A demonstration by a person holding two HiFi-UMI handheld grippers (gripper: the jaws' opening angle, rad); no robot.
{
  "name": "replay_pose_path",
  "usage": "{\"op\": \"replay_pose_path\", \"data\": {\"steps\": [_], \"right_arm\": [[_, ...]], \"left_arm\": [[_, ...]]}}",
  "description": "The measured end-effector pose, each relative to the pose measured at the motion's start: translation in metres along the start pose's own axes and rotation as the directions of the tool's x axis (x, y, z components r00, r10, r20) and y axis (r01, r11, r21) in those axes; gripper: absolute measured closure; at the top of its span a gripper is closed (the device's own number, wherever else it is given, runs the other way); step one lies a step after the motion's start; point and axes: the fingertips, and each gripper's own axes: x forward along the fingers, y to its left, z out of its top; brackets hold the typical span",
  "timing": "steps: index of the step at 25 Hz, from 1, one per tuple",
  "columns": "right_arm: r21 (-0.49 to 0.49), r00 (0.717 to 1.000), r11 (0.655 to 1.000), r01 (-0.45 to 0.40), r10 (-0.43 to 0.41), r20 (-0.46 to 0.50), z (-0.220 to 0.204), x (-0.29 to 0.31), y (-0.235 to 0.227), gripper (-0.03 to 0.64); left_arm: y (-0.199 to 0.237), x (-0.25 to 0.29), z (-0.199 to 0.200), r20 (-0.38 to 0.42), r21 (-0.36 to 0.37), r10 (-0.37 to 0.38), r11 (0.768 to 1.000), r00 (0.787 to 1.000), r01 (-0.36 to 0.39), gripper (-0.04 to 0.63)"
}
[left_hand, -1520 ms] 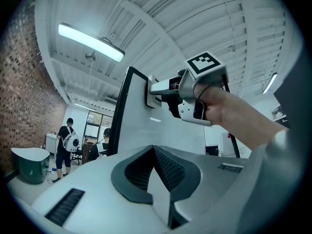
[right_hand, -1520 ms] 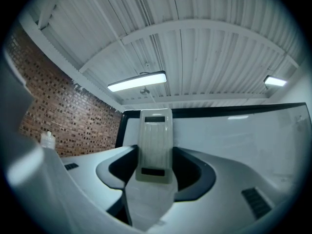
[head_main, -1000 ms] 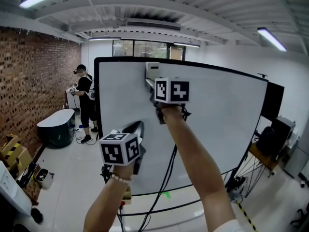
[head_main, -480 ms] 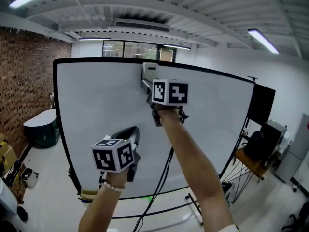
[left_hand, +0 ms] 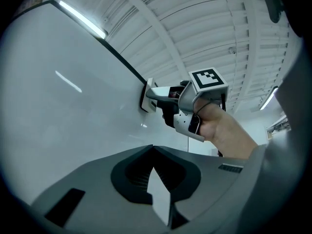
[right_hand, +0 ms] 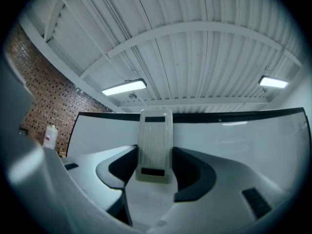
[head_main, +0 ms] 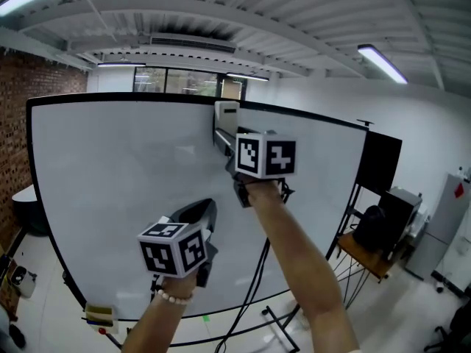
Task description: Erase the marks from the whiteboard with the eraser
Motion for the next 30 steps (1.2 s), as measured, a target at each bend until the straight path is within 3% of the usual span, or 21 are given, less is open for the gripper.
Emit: {"op": "replay_pose_path", "data": {"steps": [6, 19, 30], "right_arm": [[-0.004, 1.000, 1.000, -0.015, 0.015, -0.003, -0.001, -0.017, -0.064, 0.367], [0.017, 0.999, 0.999, 0.043, -0.044, 0.014, -0.005, -0.061, -0.214, 0.367], [0.013, 0.997, 0.997, 0.081, -0.081, 0.000, -0.018, -0.105, -0.356, 0.365]], "left_arm": [[-0.037, 0.064, 0.000, 0.059, -0.021, -0.040, 0.999, 0.998, 0.041, 0.606], [-0.112, 0.159, -0.029, 0.035, 0.009, -0.094, 0.996, 0.995, 0.094, 0.607], [-0.193, 0.240, -0.056, 0.067, -0.005, -0.166, 0.986, 0.984, 0.167, 0.607]]}}
